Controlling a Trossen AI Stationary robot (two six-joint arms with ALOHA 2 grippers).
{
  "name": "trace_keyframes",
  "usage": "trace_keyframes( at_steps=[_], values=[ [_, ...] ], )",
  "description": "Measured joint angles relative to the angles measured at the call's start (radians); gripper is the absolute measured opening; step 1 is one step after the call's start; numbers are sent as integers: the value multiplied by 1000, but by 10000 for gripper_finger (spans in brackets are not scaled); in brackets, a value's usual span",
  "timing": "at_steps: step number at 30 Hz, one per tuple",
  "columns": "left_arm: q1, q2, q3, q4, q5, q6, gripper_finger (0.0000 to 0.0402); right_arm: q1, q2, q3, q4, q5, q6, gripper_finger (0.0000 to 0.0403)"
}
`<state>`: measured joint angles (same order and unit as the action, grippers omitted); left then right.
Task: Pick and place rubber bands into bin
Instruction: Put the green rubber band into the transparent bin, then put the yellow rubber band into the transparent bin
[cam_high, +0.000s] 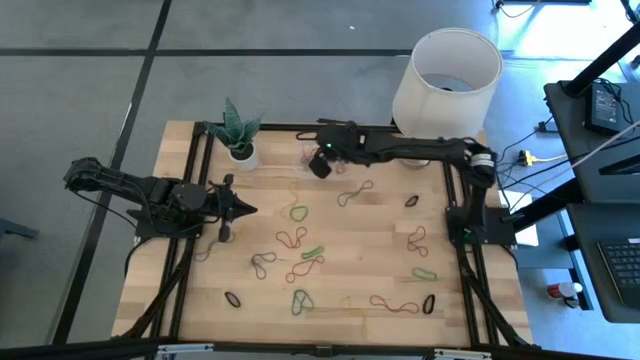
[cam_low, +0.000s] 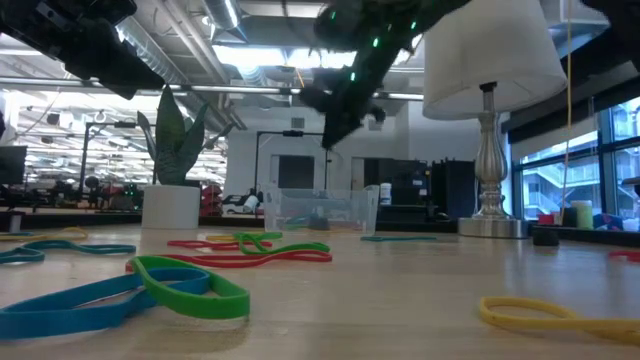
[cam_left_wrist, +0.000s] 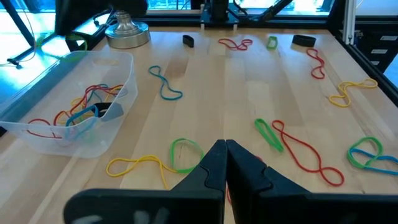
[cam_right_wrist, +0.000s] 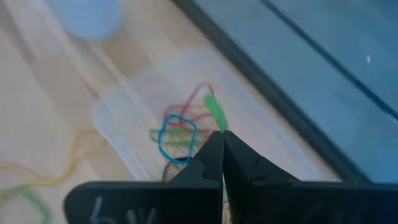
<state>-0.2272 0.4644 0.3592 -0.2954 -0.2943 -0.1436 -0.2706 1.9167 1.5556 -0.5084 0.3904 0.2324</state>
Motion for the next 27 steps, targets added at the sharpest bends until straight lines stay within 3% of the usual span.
trace_keyframes(
  at_steps=[5, 18, 23, 27],
  values=[
    [0, 0, 0, 0, 0, 0, 1, -28, 62, -1, -16, -2, 54, 30],
    [0, 0, 0, 0, 0, 0, 1, -34, 64, -1, -64, -1, 81, 123],
    [0, 0, 0, 0, 0, 0, 1, -34, 64, 25, -150, -46, 110, 130],
    [0, 0, 0, 10, 0, -1, 1, -16, 53, 85, -234, -109, 98, 110]
  ],
)
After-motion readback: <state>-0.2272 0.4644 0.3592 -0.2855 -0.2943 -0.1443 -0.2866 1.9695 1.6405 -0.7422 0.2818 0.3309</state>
